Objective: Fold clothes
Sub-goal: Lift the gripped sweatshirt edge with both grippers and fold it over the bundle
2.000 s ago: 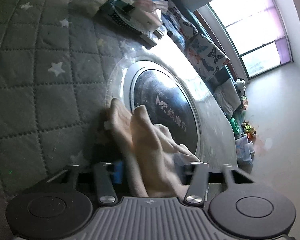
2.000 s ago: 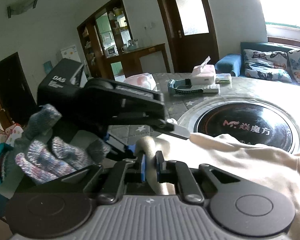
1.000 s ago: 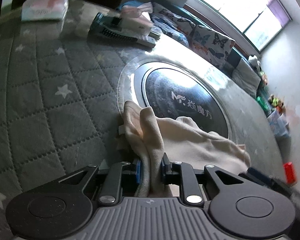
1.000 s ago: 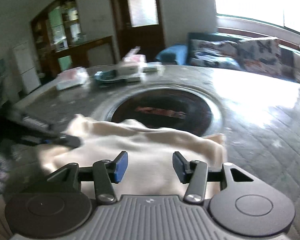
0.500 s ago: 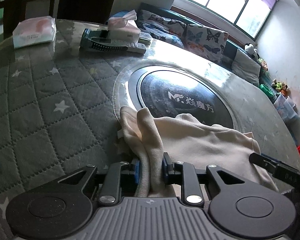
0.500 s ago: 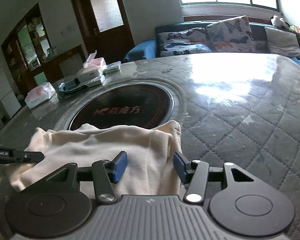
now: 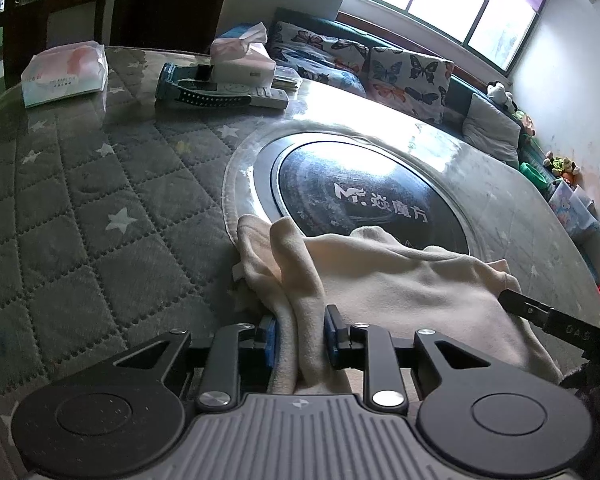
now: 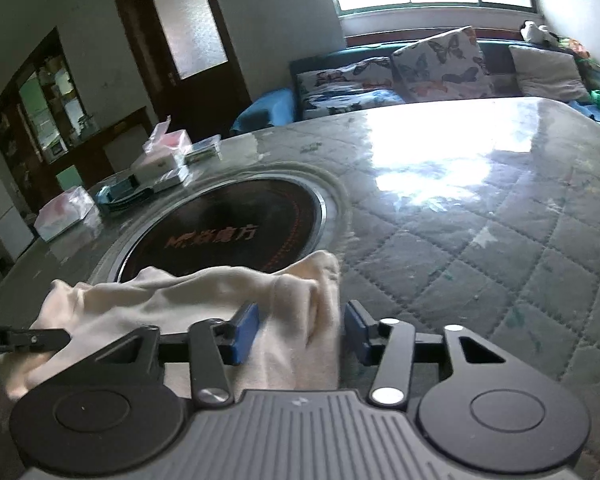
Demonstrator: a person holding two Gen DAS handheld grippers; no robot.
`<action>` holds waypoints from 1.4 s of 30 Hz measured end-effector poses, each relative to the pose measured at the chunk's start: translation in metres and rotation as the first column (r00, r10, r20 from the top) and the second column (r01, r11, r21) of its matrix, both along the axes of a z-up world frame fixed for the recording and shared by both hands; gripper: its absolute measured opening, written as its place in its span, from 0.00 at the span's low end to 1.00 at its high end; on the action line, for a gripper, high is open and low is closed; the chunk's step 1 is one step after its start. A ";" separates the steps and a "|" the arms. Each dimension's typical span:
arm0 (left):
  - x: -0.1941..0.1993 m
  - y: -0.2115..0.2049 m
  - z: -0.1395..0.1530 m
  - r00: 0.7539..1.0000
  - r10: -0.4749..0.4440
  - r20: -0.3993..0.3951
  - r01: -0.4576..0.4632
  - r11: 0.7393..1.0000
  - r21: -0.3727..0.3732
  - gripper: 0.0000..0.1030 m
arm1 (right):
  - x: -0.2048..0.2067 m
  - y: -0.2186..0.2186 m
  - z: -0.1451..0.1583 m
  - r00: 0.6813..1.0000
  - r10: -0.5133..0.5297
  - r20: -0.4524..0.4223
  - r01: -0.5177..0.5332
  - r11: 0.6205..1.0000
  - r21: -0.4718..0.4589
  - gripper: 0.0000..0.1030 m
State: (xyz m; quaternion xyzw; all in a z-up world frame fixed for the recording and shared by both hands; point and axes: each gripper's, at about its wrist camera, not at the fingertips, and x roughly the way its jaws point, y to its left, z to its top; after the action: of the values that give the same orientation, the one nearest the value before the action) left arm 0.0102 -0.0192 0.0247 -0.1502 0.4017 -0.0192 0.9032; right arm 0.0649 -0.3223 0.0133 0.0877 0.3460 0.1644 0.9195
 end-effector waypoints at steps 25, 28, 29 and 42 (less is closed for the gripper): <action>0.007 -0.063 0.042 0.979 -0.169 0.113 0.156 0.981 0.115 0.14 | -0.048 -0.027 0.064 0.986 -0.028 0.167 0.020 0.999 0.048 0.13; 0.015 -0.079 0.044 0.975 -0.192 0.112 0.179 0.977 0.115 0.14 | -0.052 -0.041 0.072 0.981 -0.056 0.184 0.051 0.998 0.037 0.13; 0.017 -0.085 0.045 0.974 -0.199 0.112 0.187 0.976 0.113 0.14 | -0.052 -0.045 0.074 0.980 -0.066 0.188 0.061 0.998 0.030 0.13; 0.045 -0.142 0.052 0.957 -0.270 0.101 0.256 0.957 0.133 0.14 | -0.041 -0.087 0.085 0.969 -0.138 0.205 0.145 0.989 -0.021 0.13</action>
State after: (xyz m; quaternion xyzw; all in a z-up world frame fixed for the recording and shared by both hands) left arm 0.0554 -0.1614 0.0765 -0.0398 0.3642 -0.1244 0.9221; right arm 0.0235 -0.4096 0.0985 0.0786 0.2460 0.1005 0.9608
